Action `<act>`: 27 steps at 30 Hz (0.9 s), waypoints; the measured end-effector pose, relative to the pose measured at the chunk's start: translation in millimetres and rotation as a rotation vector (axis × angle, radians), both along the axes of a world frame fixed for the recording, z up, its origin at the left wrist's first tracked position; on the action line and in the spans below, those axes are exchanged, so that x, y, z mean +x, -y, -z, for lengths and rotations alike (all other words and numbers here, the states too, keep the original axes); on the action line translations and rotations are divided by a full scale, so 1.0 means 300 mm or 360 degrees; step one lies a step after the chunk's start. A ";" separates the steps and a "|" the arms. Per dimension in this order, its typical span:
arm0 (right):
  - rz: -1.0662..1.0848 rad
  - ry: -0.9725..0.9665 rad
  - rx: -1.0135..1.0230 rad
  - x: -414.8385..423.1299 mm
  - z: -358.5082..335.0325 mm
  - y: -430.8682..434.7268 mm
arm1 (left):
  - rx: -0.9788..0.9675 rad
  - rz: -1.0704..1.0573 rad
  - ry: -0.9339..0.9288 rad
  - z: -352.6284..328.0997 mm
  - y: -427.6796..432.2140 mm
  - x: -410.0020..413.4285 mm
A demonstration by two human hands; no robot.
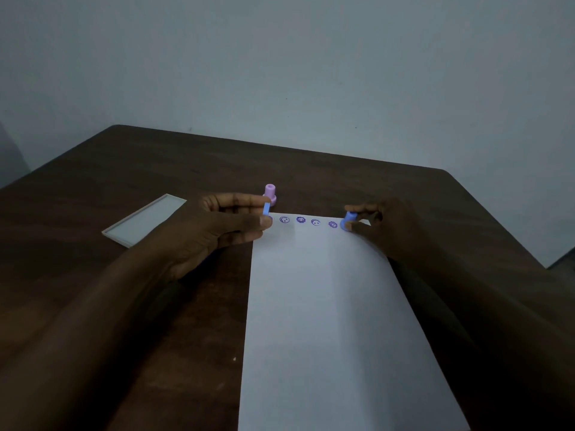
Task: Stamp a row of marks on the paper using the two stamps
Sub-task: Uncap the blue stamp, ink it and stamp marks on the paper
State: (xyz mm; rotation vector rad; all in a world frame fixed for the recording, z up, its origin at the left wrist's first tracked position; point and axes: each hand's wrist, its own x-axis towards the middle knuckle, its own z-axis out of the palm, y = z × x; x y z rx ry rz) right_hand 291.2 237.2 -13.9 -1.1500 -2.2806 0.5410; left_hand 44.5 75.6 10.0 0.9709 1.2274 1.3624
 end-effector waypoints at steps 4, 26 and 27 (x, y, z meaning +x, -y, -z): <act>0.0036 0.0016 -0.0091 0.015 -0.008 -0.007 | -0.0005 0.0004 0.0009 -0.008 0.012 0.003; -0.0099 -0.1507 -0.1853 -0.082 -0.127 0.219 | 0.0002 0.0105 0.0155 0.016 0.007 0.012; -0.0129 -0.1491 -0.1848 -0.090 -0.124 0.228 | 0.0010 0.0108 0.0152 0.016 0.009 0.010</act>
